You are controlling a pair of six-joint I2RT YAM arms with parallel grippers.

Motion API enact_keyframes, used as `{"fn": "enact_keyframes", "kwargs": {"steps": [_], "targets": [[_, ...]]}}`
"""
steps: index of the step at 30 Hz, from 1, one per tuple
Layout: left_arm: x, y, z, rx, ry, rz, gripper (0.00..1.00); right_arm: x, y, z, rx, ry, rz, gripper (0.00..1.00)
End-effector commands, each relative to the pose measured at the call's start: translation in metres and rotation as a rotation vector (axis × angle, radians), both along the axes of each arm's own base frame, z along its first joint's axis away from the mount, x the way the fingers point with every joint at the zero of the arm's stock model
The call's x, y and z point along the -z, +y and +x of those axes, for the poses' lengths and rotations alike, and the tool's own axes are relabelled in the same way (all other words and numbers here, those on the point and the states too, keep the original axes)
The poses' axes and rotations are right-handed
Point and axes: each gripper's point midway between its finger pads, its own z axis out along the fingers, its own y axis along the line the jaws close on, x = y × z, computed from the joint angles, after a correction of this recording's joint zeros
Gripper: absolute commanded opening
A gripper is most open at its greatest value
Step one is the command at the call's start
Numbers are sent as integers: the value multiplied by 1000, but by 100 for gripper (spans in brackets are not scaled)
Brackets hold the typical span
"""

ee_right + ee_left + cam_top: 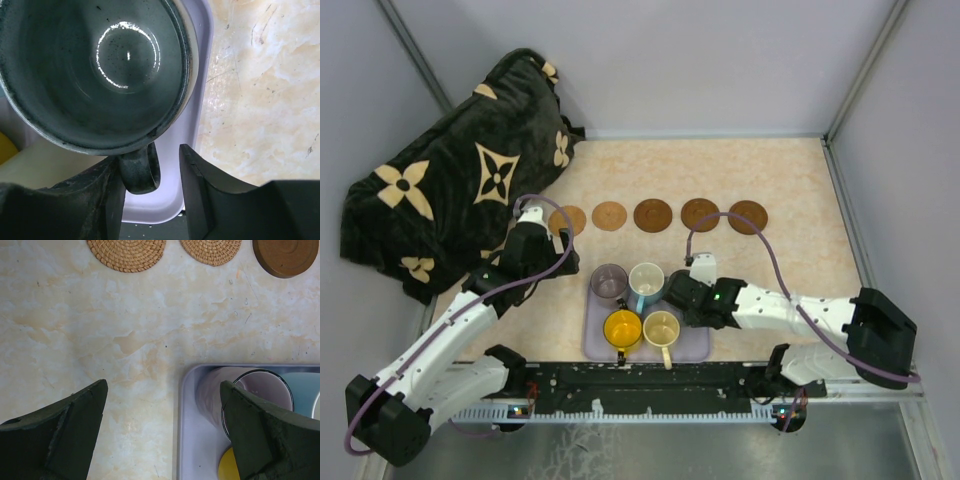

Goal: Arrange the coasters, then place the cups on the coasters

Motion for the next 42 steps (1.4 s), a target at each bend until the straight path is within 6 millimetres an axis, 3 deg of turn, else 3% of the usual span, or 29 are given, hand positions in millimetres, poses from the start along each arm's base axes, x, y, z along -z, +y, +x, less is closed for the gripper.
{"fn": "enact_keyframes", "kwargs": {"steps": [1,23,29,34,42], "targets": [[0,-3,2,12,-17,-7,99,-15,16,11,14,-48,54,44],[0,-6,-1,21,-21,-36,99,-21,32,19,-2,-60,68,43],[0,-6,-1,19,-22,-35,99,-13,25,14,14,-36,46,23],[0,-6,0,19,-21,-34,99,-11,18,11,23,-27,22,0],[0,-6,0,18,-22,-36,99,-20,19,20,5,-69,-4,0]]}}
